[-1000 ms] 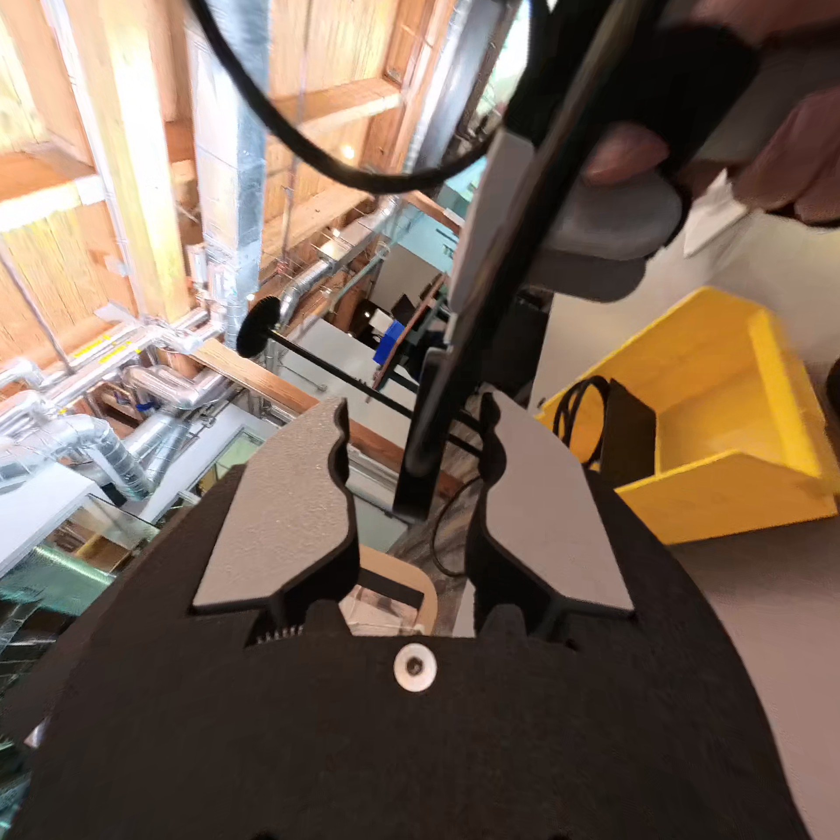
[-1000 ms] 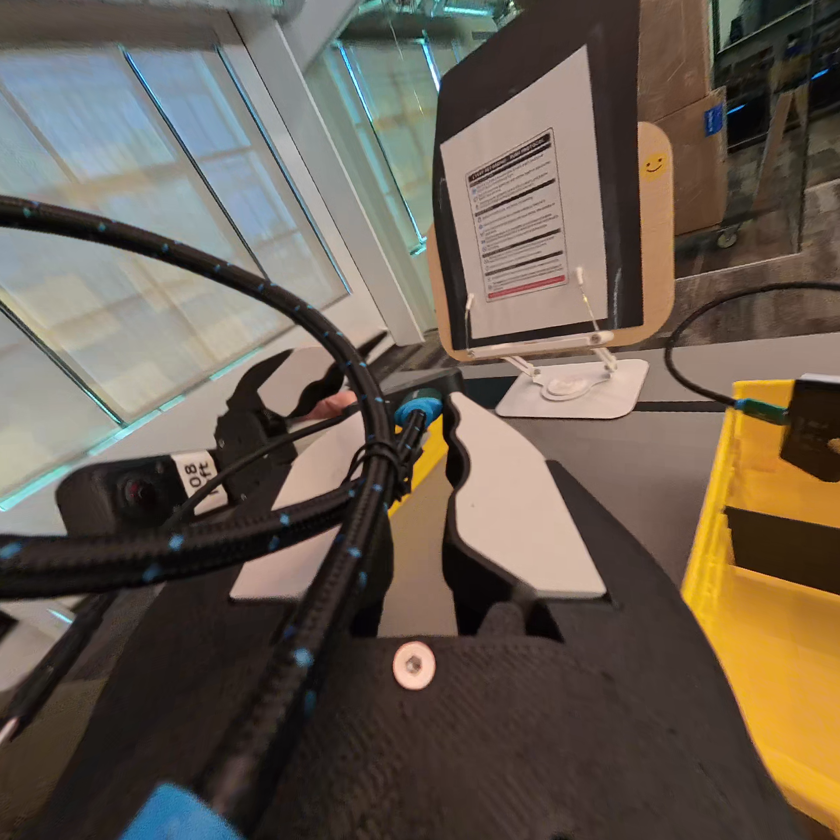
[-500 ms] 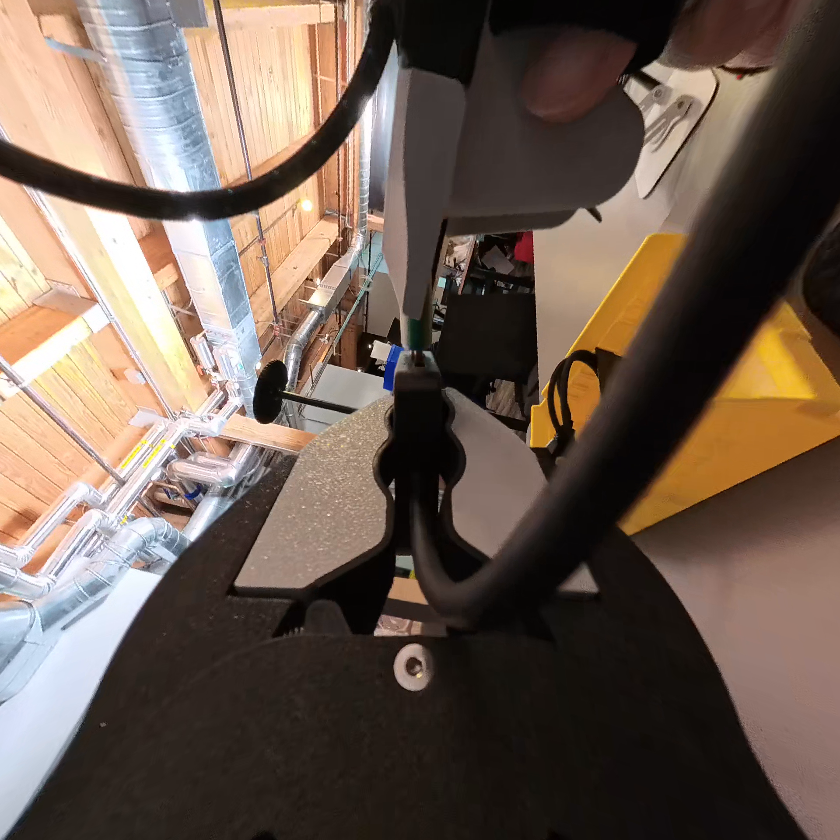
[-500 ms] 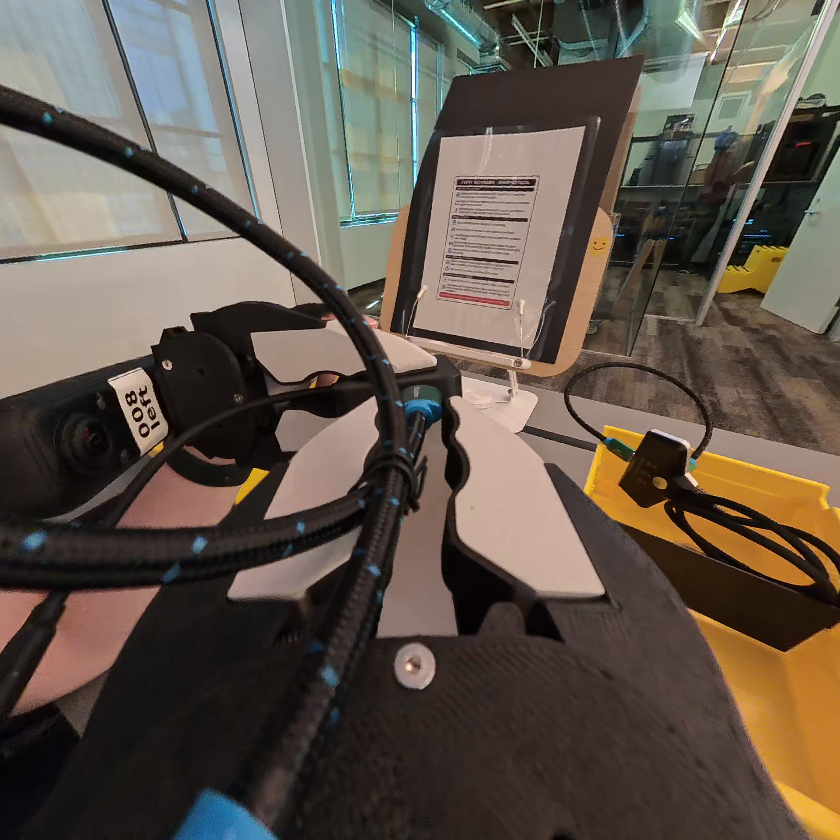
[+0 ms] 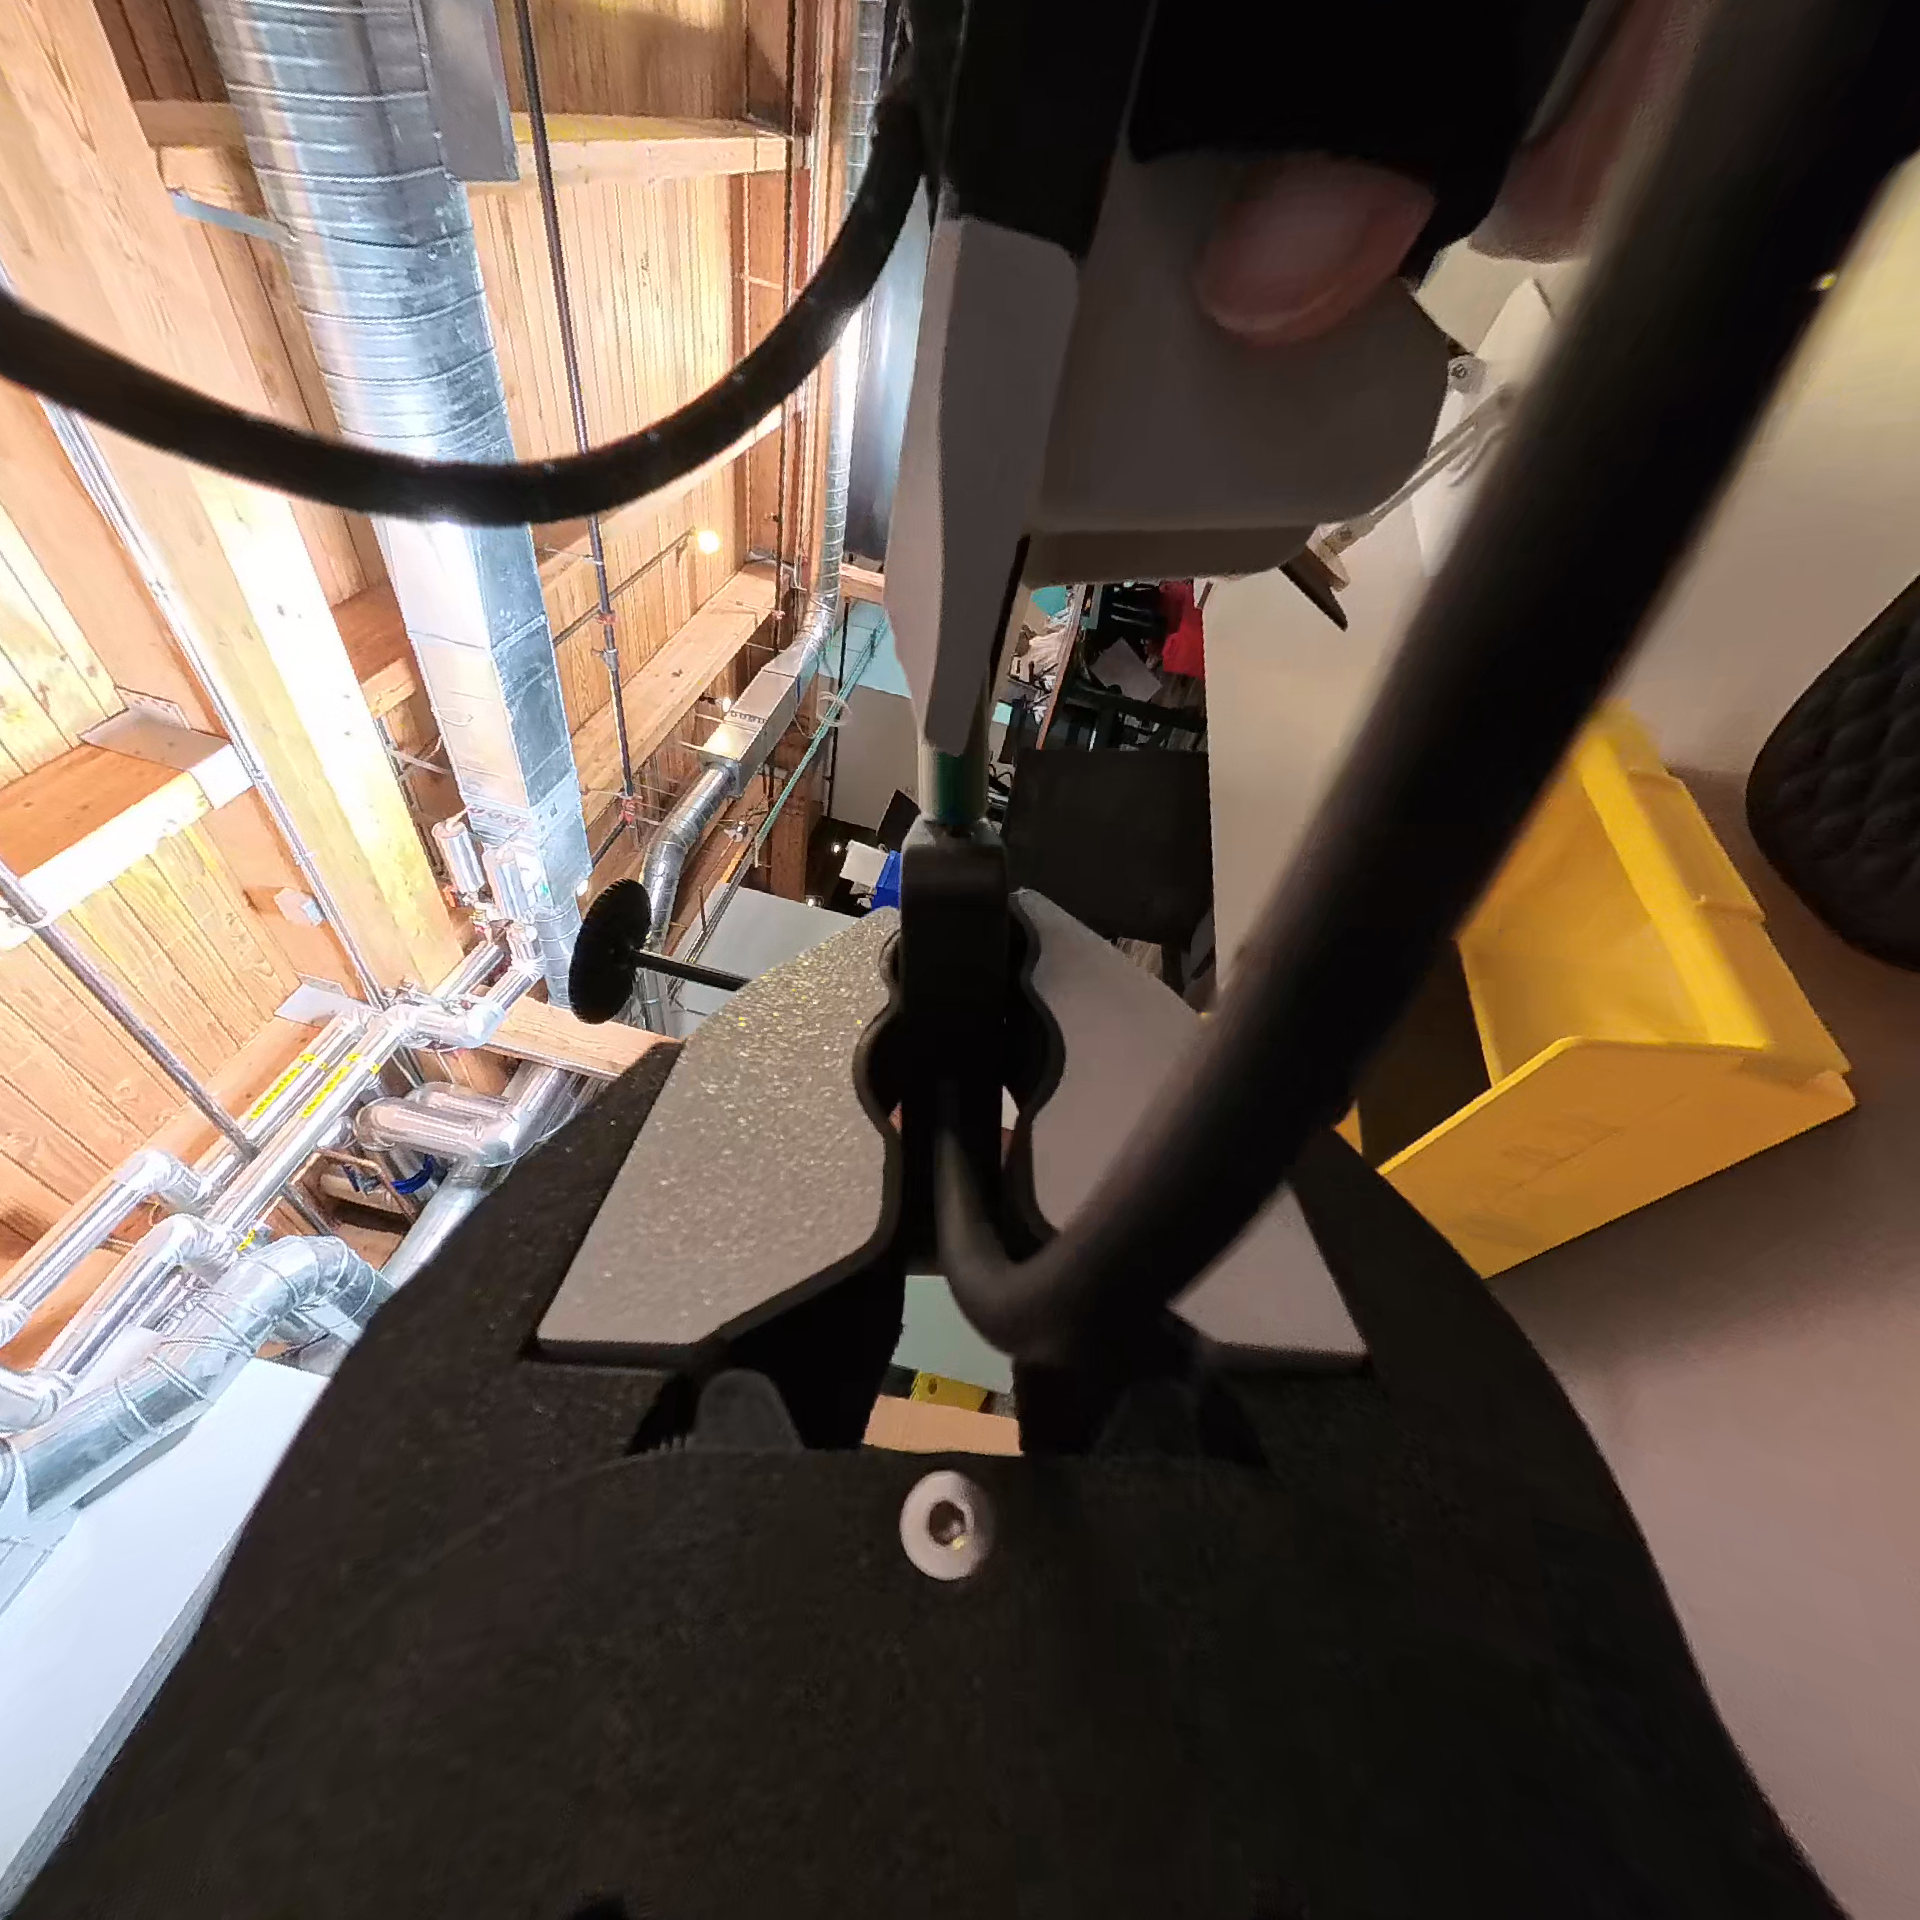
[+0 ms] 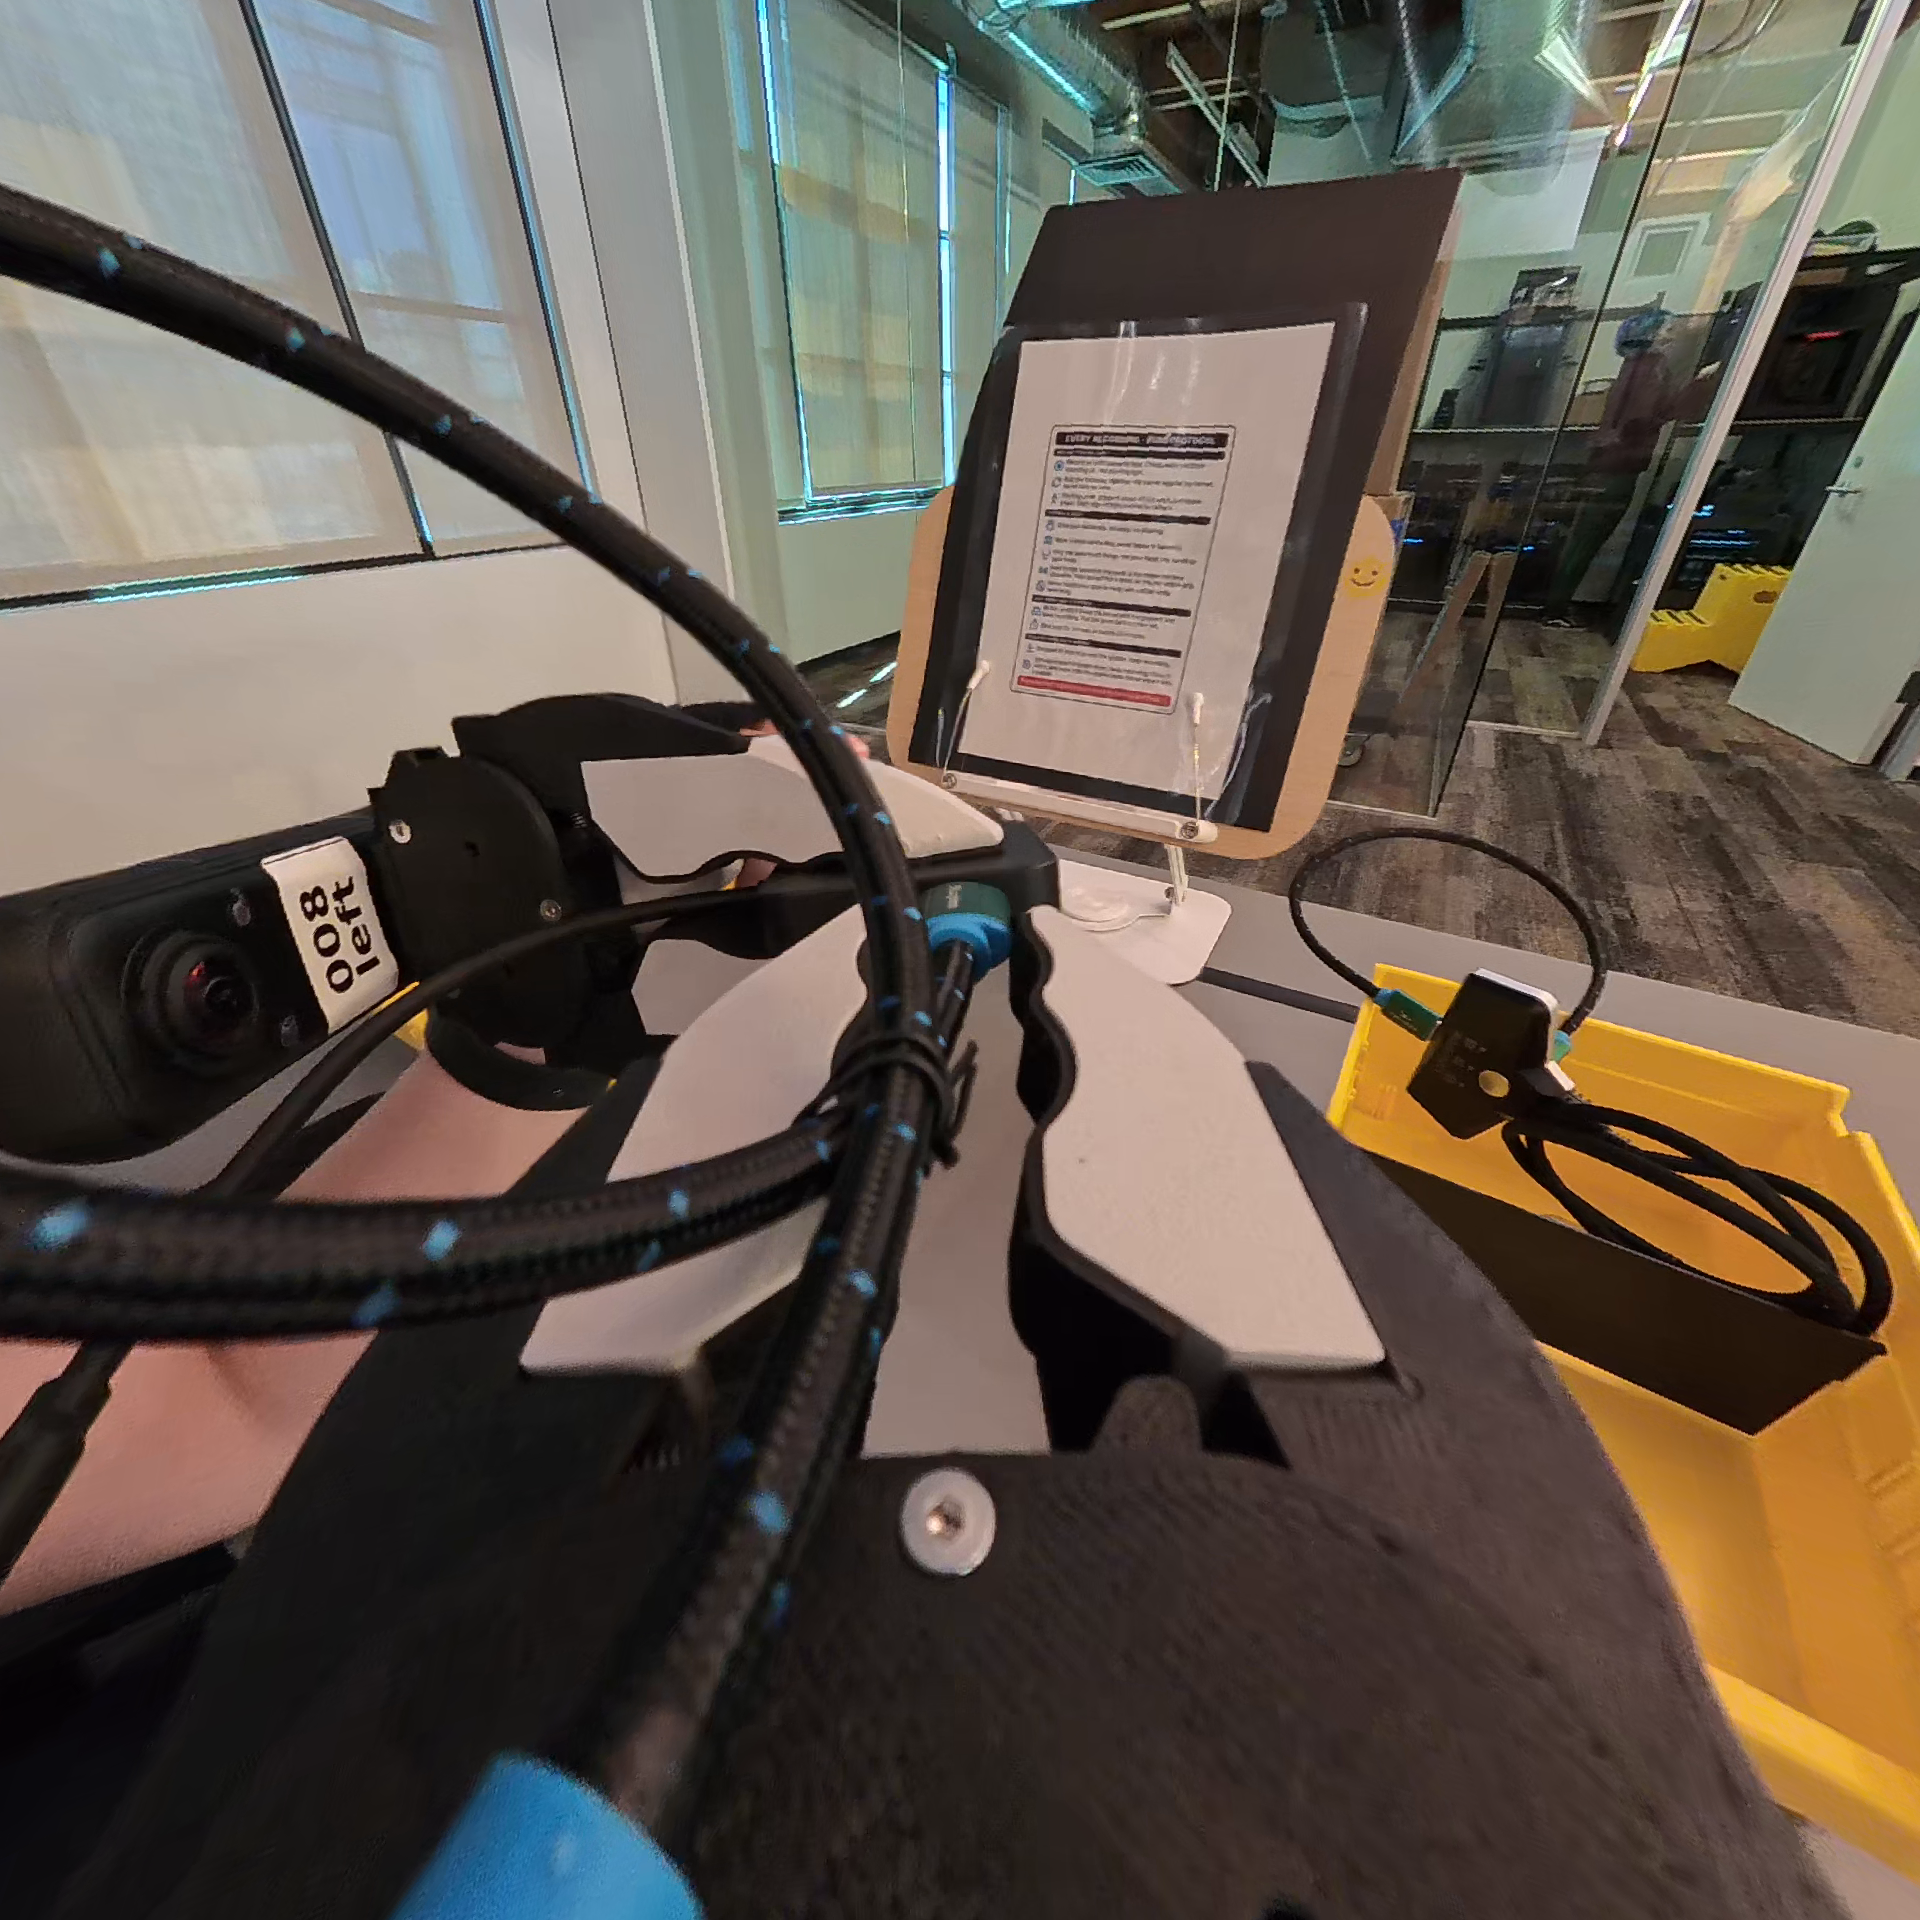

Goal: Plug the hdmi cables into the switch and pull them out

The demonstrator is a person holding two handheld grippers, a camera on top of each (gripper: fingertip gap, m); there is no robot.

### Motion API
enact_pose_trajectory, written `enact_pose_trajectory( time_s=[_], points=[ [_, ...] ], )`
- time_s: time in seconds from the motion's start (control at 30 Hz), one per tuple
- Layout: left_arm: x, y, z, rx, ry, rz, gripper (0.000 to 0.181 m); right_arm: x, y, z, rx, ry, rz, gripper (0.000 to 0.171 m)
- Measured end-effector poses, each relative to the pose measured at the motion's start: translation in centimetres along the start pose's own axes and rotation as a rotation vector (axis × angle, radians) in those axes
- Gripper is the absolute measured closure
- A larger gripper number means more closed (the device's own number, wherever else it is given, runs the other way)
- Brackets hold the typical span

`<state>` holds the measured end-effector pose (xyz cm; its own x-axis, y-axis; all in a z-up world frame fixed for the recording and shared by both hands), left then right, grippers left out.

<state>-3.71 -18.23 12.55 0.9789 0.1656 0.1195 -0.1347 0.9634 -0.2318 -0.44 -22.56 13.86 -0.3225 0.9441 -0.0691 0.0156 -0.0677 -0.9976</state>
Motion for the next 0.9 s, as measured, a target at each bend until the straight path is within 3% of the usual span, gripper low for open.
enact_pose_trajectory(
  time_s=[0.03,0.33,0.4,0.47,0.6,0.9],
  points=[
    [0.0,-0.1,0.0,-0.006,0.0,-0.002,0.169,0.0,0.0,0.0,-0.005,0.005,0.003,0.15],
    [-0.2,0.3,-0.3,-0.115,0.085,-0.06,0.169,0.3,0.4,0.0,-0.049,-0.041,0.055,0.149],
    [-1.2,0.3,0.4,-0.211,0.118,-0.135,0.168,0.2,0.5,0.5,-0.102,-0.128,0.031,0.129],
    [-2.3,0.2,0.7,-0.292,0.178,-0.212,0.168,-0.4,0.1,0.5,-0.204,-0.187,-0.063,0.125],
    [-4.2,-0.7,1.6,-0.433,0.26,-0.389,0.167,0.0,-0.1,0.4,-0.496,-0.258,-0.194,0.136],
    [-4.6,-0.2,0.1,-0.67,0.586,-0.457,0.168,2.9,0.1,3.7,-0.61,-0.576,-0.179,0.15]
  ],
)
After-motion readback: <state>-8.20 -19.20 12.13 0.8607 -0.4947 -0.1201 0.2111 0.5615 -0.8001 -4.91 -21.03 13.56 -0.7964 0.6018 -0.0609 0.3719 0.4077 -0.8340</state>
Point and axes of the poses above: each gripper's, where its closed fingertips meet, x out along the fingers, y out of its underside, z = x × y across the jaws, the point moved 3 cm from there along -x, back along the fingers, and after that the axes turned 5 degrees about z, right-handed, at the moved point
